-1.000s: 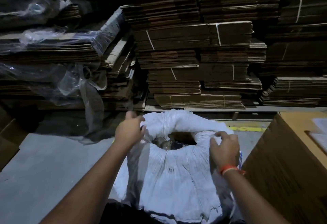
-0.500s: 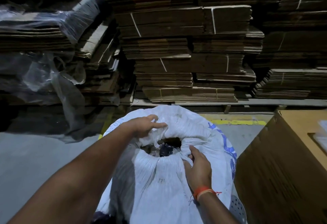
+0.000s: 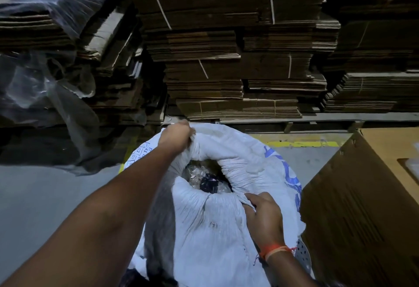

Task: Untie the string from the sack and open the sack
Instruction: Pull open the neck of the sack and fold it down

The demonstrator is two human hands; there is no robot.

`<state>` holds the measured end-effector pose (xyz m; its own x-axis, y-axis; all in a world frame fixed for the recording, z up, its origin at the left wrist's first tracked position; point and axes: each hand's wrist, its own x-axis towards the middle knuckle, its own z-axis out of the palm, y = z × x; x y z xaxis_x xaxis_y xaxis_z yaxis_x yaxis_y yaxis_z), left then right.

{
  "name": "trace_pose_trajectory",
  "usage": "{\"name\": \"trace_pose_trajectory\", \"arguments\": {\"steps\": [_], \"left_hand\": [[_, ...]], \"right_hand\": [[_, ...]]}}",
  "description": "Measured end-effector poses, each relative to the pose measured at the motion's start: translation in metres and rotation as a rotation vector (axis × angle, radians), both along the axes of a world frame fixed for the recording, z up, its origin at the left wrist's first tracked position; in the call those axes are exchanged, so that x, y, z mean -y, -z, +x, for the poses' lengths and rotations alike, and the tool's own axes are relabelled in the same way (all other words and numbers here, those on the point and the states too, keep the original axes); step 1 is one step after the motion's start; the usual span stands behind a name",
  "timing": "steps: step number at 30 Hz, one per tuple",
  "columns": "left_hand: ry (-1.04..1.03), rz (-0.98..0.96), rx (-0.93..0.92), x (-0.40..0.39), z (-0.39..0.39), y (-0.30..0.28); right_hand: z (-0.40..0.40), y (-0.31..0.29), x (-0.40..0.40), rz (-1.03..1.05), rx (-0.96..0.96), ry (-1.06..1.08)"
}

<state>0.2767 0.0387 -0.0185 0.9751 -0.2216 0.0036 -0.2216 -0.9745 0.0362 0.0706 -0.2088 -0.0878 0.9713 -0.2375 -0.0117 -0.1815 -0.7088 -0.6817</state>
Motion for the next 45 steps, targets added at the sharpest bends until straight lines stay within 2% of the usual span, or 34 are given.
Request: {"name": "trace_pose_trajectory", "arguments": {"steps": [3,8,15,19,26,30,33,35,38,41,45], "left_hand": [[-0.156,-0.071,0.068,-0.011,0.005,0.008],[-0.376,-0.155,0.074,-0.017,0.008,0.011],[-0.389,-0.266,0.01,-0.015,0.013,0.017],[-0.307,-0.3,-0.066,-0.022,0.013,0.019],[-0.214,-0.427,-0.049,-0.032,0.008,0.024],[-0.301,-0.582,0.082,-0.024,-0.024,0.004],[-0.402,-0.673,0.237,-0.02,-0.074,-0.015],[-0.459,-0.65,0.267,-0.019,-0.112,-0.023],[-0.488,-0.574,0.199,-0.022,-0.158,-0.022],[-0.464,-0.445,0.025,-0.03,-0.187,-0.01],[-0.406,-0.352,-0.165,-0.027,-0.202,0.0]], "right_hand": [[-0.003,0.002,0.013,-0.056,-0.039,-0.024],[-0.013,0.0,0.037,-0.051,-0.053,0.004],[-0.018,0.004,0.044,-0.072,-0.042,0.004],[-0.016,0.01,0.039,-0.071,-0.05,0.016],[-0.015,0.009,0.031,-0.046,-0.069,-0.009],[-0.018,0.002,0.028,-0.011,-0.025,-0.046],[-0.014,-0.014,0.025,0.106,0.092,-0.043],[0.0,-0.025,0.024,0.123,0.176,-0.046],[0.036,-0.033,0.029,-0.013,0.291,-0.166],[0.073,-0.042,0.026,-0.117,0.191,-0.372],[0.103,-0.048,0.007,-0.392,-0.05,-0.618]]}}
